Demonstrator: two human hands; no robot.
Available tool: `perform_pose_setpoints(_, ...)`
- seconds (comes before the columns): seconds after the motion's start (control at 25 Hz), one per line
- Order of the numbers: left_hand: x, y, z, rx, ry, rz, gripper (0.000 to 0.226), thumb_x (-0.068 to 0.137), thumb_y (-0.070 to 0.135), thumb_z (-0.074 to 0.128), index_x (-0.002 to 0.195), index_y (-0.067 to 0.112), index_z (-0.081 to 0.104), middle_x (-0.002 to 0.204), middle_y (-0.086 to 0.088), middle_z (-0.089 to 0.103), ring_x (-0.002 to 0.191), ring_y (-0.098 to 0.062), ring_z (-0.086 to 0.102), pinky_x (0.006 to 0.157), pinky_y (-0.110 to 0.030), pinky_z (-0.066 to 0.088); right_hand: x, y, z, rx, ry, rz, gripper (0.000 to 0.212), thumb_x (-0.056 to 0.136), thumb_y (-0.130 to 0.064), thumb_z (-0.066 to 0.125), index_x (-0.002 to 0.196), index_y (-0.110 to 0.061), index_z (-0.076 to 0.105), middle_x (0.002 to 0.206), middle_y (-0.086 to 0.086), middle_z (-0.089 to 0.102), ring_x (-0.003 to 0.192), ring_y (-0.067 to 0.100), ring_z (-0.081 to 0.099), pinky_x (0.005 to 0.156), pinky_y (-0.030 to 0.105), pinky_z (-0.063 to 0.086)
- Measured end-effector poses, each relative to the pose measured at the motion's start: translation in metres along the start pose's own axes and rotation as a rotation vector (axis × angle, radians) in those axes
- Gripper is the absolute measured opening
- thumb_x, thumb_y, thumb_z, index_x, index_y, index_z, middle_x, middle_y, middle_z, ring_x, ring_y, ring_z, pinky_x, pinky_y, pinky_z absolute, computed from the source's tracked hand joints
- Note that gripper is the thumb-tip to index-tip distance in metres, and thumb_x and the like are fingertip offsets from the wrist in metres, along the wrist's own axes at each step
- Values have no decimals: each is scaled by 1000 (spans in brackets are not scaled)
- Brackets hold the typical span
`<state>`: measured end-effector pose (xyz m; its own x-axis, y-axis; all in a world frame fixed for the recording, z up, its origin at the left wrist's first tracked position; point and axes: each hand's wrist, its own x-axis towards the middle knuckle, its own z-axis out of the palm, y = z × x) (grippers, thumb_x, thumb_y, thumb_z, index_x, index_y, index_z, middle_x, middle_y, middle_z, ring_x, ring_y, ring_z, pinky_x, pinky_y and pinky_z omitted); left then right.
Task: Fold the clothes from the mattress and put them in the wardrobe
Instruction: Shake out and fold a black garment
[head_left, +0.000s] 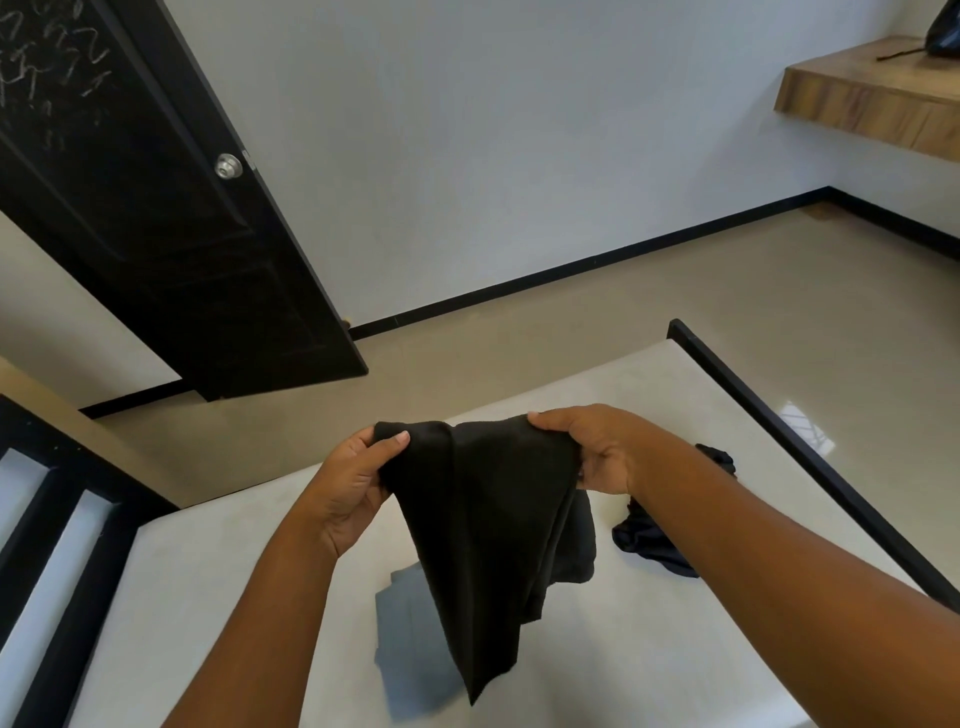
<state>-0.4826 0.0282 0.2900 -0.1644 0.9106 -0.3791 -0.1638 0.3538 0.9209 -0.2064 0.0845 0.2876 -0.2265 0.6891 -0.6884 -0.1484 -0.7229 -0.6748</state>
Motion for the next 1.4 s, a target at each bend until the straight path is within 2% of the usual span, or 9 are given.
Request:
perform_pose_setpoints(0.12, 9, -5, 10, -4, 51, 9, 28, 100, 11, 61, 128, 7, 62, 122, -16, 71, 117, -31, 66, 104, -43, 53, 13, -5, -6, -158, 81, -82, 42, 87, -28, 80, 120, -10, 59, 123, 10, 65, 114, 28, 61, 106, 46, 49)
perform_pose_setpoints(0.36, 50, 1, 53, -145, 150, -38, 29, 97, 21, 69, 123, 9, 63, 122, -13, 70, 119, -29, 63, 104, -41, 51, 36, -39, -10, -151, 103, -66, 48, 92, -35, 73, 128, -14, 48, 127, 11, 55, 124, 37, 53, 106, 58, 46)
perform_pose_setpoints(0.6, 74, 8, 83, -255, 186, 64, 37, 92, 24, 74, 126, 14, 61, 125, -9, 69, 119, -28, 64, 102, -40, 53, 44, -66, -27, -204, 89, -332, 34, 99, -32, 64, 127, -18, 52, 121, 2, 56, 119, 28, 52, 109, 55, 44)
perform_pose_setpoints(0.76, 63, -31, 71, -141, 201, 32, 22, 95, 26, 70, 115, 21, 61, 129, -3, 64, 129, -23, 52, 118, -45, 31, 48, -31, -45, -333, 44, -388, 29, 97, -37, 66, 118, -17, 63, 118, 5, 68, 114, 25, 63, 104, 48, 52)
perform_pose_setpoints(0.88, 45, -102, 54, 26, 220, -116, 50, 77, 51, 83, 109, 16, 68, 117, -5, 73, 117, -22, 60, 107, -40, 38, 60, 43, -65, -398, 102, -290, 26, 96, -35, 68, 111, -13, 65, 106, 6, 71, 95, 18, 67, 82, 31, 57)
perform_pose_setpoints(0.96, 36, -169, 41, 132, 234, -274, 70, 59, 62, 90, 102, 9, 73, 100, -8, 79, 103, -25, 68, 93, -38, 49, 75, 107, -80, -466, 165, -151, 18, 98, -30, 66, 103, -13, 66, 97, 6, 70, 86, 16, 65, 73, 29, 56)
perform_pose_setpoints(1.12, 9, -310, 21, 239, 272, -590, 28, 87, 24, 80, 98, 2, 66, 100, -18, 72, 100, -34, 63, 73, -32, 47, 116, 238, -111, -596, 214, 197, 31, 98, -33, 64, 109, -4, 66, 101, 14, 71, 90, 26, 68, 86, 42, 58)
perform_pose_setpoints(1.24, -8, -368, 14, 279, 226, -752, 26, 93, 24, 74, 106, 6, 60, 113, -22, 68, 100, -34, 63, 81, -39, 50, 125, 298, -125, -667, 204, 340, 27, 99, -34, 62, 110, -9, 59, 105, 8, 64, 98, 23, 62, 88, 34, 53)
perform_pose_setpoints(1.4, -1, -370, 14, 187, 210, -724, 29, 97, 15, 69, 119, 21, 52, 113, -10, 67, 98, -34, 72, 81, -38, 62, 138, 320, -136, -720, 228, 330, 26, 98, -38, 64, 101, -13, 59, 98, 6, 66, 92, 22, 65, 89, 35, 57)
